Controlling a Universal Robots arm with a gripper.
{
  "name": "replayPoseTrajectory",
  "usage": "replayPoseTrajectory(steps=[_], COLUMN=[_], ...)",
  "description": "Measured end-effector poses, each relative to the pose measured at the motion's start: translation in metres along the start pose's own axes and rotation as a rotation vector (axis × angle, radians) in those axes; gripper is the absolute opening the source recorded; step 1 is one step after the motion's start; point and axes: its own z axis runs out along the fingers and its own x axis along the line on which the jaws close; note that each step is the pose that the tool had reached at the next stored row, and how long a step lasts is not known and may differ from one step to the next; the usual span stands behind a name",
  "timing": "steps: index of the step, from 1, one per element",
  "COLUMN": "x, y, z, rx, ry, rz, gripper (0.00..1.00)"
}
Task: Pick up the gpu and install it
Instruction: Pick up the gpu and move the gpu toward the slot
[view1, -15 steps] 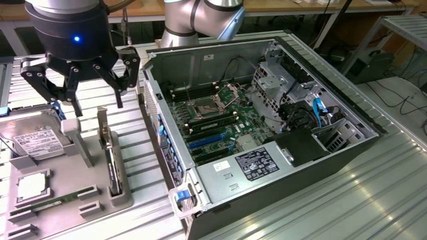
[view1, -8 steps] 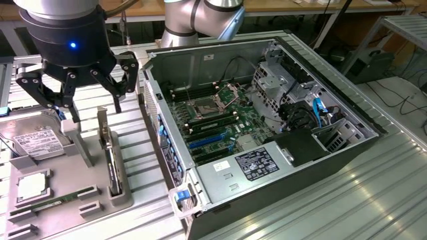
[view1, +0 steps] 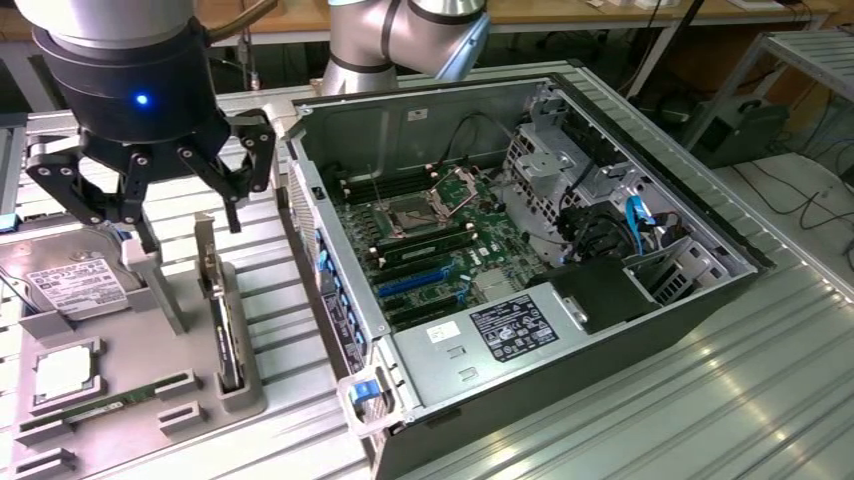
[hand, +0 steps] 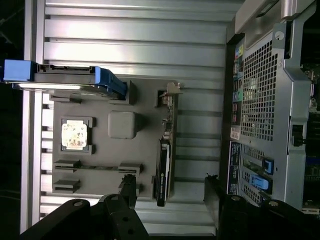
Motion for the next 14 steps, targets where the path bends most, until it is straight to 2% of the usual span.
replayPoseTrajectory(steps=[9,14], x=[0.001,0.001], y=[-0.0126,-0.0133], z=[0.0037,0.0070], rx=[0.0001,0.0001], ry=[0.0002,0.0002], rz=[-0.005,-0.006], gripper=[0.66,0.66])
